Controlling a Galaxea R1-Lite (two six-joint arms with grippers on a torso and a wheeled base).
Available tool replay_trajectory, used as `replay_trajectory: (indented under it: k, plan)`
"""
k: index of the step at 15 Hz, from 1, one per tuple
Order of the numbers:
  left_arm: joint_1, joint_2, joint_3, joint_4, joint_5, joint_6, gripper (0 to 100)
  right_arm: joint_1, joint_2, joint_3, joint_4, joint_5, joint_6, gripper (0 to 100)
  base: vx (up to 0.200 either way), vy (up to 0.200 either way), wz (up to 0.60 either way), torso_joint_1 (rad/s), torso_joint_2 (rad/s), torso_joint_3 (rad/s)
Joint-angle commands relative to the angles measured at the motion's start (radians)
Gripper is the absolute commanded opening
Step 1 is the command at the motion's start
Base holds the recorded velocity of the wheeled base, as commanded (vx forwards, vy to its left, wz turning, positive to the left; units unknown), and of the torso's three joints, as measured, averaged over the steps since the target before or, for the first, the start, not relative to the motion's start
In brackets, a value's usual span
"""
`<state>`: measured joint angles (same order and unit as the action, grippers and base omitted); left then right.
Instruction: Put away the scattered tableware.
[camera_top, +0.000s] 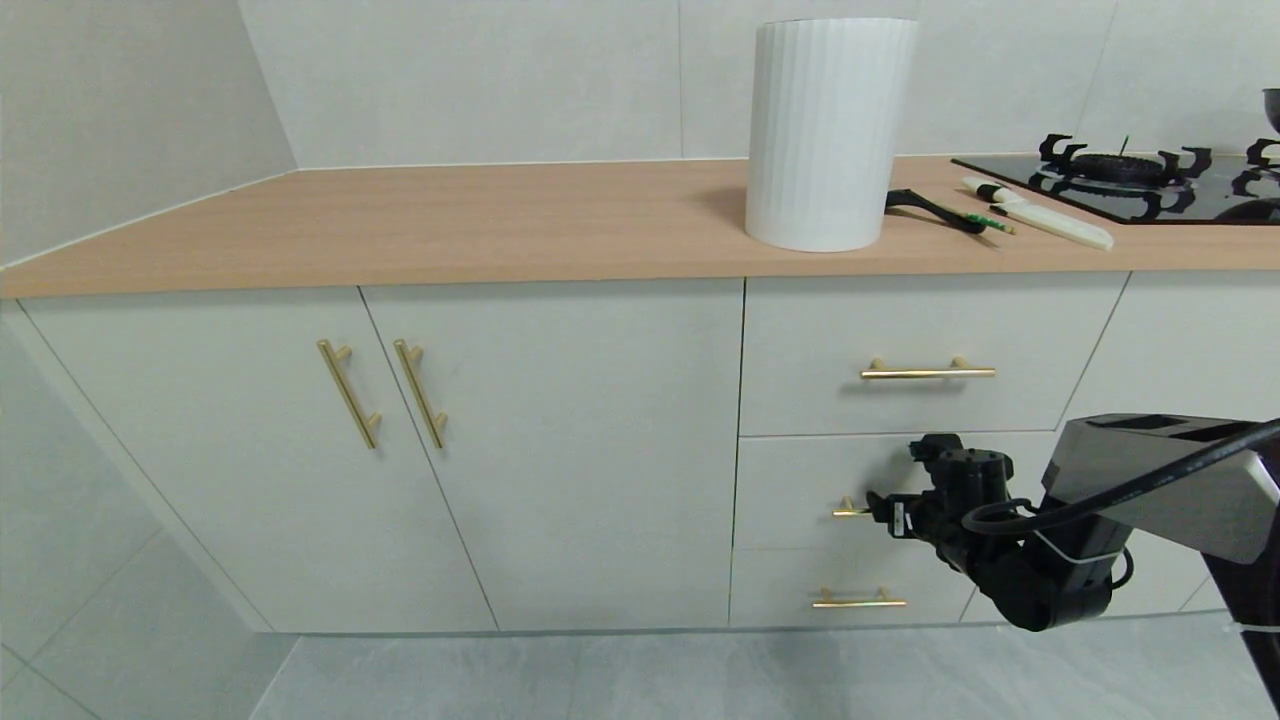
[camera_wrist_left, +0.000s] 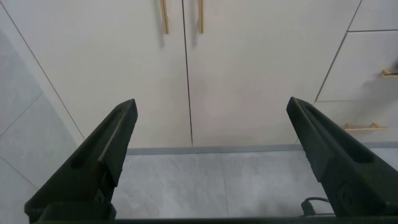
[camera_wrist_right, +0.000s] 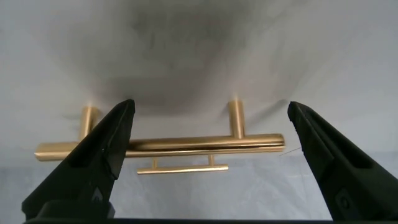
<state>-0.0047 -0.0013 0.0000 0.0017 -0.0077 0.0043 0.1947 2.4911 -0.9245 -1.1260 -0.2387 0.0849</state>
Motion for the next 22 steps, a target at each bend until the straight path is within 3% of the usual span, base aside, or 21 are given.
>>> replay_trajectory:
  k: [1, 17, 21, 22]
  plan:
    - [0.000, 0.001, 0.000, 0.000, 0.000, 0.000, 100, 0.000, 0.006, 0.003, 0.003, 0.001, -0.002, 100, 0.000, 0.000, 0.00, 0.000, 0.00, 0.000]
    - [0.000, 0.001, 0.000, 0.000, 0.000, 0.000, 100, 0.000, -0.055, 0.030, 0.161, 0.007, -0.002, 100, 0.000, 0.000, 0.00, 0.000, 0.00, 0.000]
    - [0.000, 0.001, 0.000, 0.000, 0.000, 0.000, 100, 0.005, -0.118, 0.082, 0.224, 0.016, -0.004, 100, 0.000, 0.000, 0.00, 0.000, 0.00, 0.000]
    - [0.000, 0.001, -0.002, 0.000, 0.000, 0.000, 100, 0.015, -0.224, 0.131, 0.299, 0.038, -0.004, 100, 0.000, 0.000, 0.00, 0.000, 0.00, 0.000]
